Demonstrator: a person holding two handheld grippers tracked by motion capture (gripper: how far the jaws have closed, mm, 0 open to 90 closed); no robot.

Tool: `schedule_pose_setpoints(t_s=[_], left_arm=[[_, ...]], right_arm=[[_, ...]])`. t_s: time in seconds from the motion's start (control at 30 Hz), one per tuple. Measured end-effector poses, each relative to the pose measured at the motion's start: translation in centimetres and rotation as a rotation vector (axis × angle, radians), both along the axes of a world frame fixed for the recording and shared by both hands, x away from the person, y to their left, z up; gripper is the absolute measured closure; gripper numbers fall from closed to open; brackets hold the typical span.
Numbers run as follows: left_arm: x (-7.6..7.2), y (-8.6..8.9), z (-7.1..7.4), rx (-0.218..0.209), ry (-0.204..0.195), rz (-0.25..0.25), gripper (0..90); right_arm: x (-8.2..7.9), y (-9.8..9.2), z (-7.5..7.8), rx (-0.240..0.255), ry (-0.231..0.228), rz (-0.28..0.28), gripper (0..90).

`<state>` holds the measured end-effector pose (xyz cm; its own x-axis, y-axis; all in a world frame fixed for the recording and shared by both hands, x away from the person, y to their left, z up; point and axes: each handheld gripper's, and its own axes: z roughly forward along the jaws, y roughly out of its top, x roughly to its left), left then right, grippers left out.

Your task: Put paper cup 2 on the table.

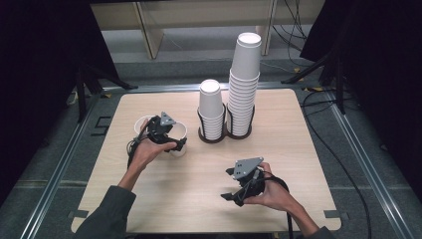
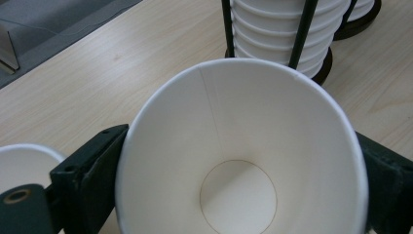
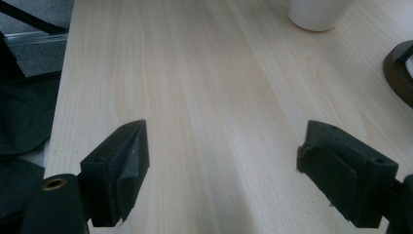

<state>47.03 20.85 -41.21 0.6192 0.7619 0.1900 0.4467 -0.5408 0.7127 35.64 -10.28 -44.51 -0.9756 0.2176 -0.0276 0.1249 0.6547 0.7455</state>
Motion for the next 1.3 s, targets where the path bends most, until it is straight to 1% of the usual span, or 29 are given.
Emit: schedule_pose_setpoints(t_s=[0.07,0.17,0.27,0.3,0.33,0.37,0.4,0.43,0.47,0.5,0.53,0.57,0.6,0.63,0.67,0.7,0.73,0.9,0.93,1.07,1.1,1.23,1.27,1.3], left_arm=[[0.1,0.1,-0.1,0.0,-0.005,0.011,6.7],[0.0,0.0,-0.3,0.002,-0.009,0.004,6.6],[-0.1,-0.1,-0.4,-0.001,-0.019,0.003,6.4],[-0.3,0.0,-0.6,-0.01,-0.033,0.007,6.4],[-0.3,0.0,-0.6,-0.01,-0.033,0.007,6.4],[-0.5,0.0,-0.8,-0.025,-0.041,0.016,6.4],[-0.6,0.1,-1.0,-0.03,-0.055,0.024,6.0],[-0.6,0.1,-1.0,-0.03,-0.055,0.024,5.8],[-0.8,0.2,-1.3,-0.044,-0.066,0.032,5.8],[-0.8,0.3,-1.4,-0.059,-0.08,0.025,5.6],[-1.0,0.4,-1.5,-0.067,-0.087,0.04,5.7],[-1.2,0.6,-1.9,-0.096,-0.113,0.049,5.7],[-1.2,0.6,-1.9,-0.096,-0.113,0.049,5.5],[-1.3,0.6,-2.0,-0.103,-0.125,0.057,5.5],[-1.5,0.7,-2.3,-0.134,-0.137,0.075,5.6],[-1.5,0.7,-2.4,-0.133,-0.148,0.071,5.5],[-1.6,0.7,-2.5,-0.143,-0.154,0.079,5.4],[-1.8,0.7,-2.9,-0.152,-0.17,0.088,4.7],[-1.9,0.6,-3.0,-0.141,-0.176,0.088,4.2],[-2.1,0.5,-3.5,-0.138,-0.185,0.098,3.3],[-2.1,0.5,-3.7,-0.147,-0.194,0.102,3.4],[-2.4,0.4,-4.0,-0.145,-0.206,0.116,3.7],[-2.5,0.4,-4.3,-0.156,-0.216,0.123,3.8],[-2.5,0.4,-4.3,-0.156,-0.216,0.123,4.1]], right_arm=[[0.0,0.0,0.0,-0.001,-0.002,-0.001,18.6],[0.0,-0.1,0.1,-0.002,-0.015,-0.001,18.9],[0.0,-0.1,0.1,-0.001,-0.017,-0.002,19.0],[0.0,-0.1,0.1,0.0,-0.016,-0.001,19.0],[0.0,-0.1,0.1,0.0,-0.016,-0.001,19.0],[0.0,-0.1,0.1,0.0,-0.016,0.0,19.0],[0.0,-0.1,0.1,0.0,-0.016,-0.001,19.0],[0.0,-0.1,0.1,0.0,-0.016,-0.001,19.0],[0.0,-0.1,0.1,0.0,-0.016,-0.001,19.1],[0.0,-0.2,0.1,0.001,-0.016,0.0,19.2],[0.0,-0.2,0.1,0.001,-0.015,0.0,19.2],[-0.1,-0.1,0.1,0.003,-0.002,-0.002,19.2],[-0.1,-0.1,0.1,0.003,-0.002,-0.002,19.2],[-0.1,-0.2,0.1,0.002,-0.002,-0.002,19.2],[-0.1,-0.2,0.1,0.002,-0.003,-0.002,19.3],[-0.1,-0.1,0.1,0.002,-0.003,-0.002,19.3],[-0.1,-0.1,0.1,0.001,-0.003,-0.001,19.4],[-0.1,-0.2,0.1,0.001,-0.004,-0.001,19.5],[-0.1,-0.2,0.1,0.002,-0.005,-0.002,19.5],[-0.1,-0.3,0.1,0.003,-0.004,-0.005,19.5],[-0.1,-0.3,0.1,0.002,-0.006,-0.006,19.5],[-0.1,-0.3,0.1,0.003,-0.006,-0.006,19.6],[-0.1,-0.4,0.2,0.002,-0.02,-0.005,19.6],[-0.1,-0.4,0.2,0.002,-0.02,-0.005,19.6]])
